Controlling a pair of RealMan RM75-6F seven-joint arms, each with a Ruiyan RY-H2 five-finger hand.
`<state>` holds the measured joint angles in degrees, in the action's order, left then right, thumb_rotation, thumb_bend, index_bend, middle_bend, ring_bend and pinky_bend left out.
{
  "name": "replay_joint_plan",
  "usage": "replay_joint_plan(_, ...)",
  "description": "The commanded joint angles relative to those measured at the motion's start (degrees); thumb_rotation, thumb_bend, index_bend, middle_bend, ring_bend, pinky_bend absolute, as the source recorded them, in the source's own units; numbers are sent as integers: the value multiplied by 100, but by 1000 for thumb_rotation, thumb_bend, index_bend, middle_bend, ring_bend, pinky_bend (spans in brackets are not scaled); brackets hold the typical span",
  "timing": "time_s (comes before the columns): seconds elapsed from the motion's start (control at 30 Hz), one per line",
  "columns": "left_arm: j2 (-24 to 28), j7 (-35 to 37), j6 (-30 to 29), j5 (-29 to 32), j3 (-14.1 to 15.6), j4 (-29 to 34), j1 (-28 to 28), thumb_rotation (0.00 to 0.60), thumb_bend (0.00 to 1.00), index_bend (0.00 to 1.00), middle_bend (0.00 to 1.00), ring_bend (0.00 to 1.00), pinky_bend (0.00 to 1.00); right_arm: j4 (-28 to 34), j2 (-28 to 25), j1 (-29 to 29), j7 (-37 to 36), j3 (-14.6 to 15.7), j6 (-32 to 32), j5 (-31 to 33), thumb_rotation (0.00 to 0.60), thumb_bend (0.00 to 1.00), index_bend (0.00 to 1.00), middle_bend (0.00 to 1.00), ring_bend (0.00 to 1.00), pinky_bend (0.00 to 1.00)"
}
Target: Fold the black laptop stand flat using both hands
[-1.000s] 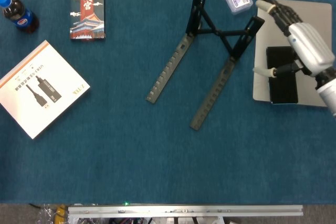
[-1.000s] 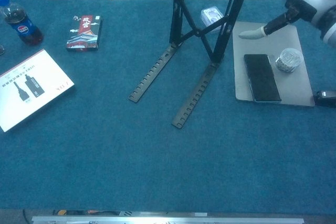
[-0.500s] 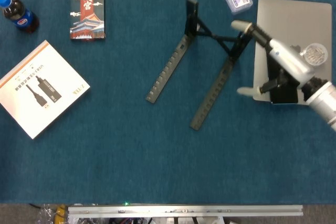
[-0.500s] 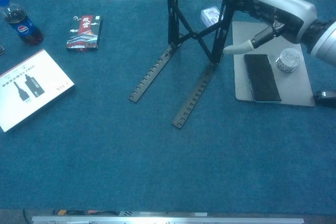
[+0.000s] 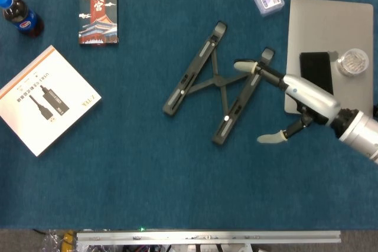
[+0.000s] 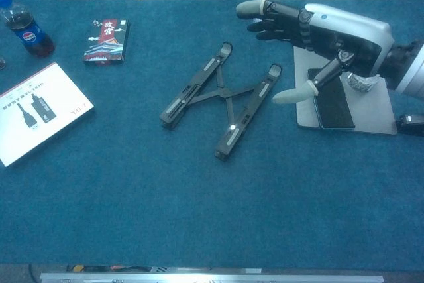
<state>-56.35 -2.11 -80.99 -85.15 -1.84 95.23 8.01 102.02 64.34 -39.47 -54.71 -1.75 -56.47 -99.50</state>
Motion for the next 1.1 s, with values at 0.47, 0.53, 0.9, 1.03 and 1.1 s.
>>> replay_joint_plan(0.47,335,477,1057,-535,91,412,759,600,250,242,254,159,159,-220,441,254,4361,-118,-72,741,600,0,0,14,0,37)
replay_joint_plan(0.53,375,534,1172,-589,102,472,847,600,250,242,257,161,159,-204,450,240,4759,-130,-4,825,600,0,0,14,0,37)
replay_joint_plan(0.9,489,1040,2106,-763,186,806,1505,600,250,242,308,192,163,-434,794,31,6656,-175,481,1344,600,0,0,14,0,37)
replay_joint_plan(1.03,494,1073,2088,-760,221,837,1522,600,250,242,309,193,162,-665,980,-84,6845,-215,689,1580,600,0,0,14,0,37)
replay_joint_plan(1.1,520,1074,2039,-769,248,845,1497,600,250,242,309,193,162,-807,1056,-130,6963,-220,779,1686,600,0,0,14,0,37)
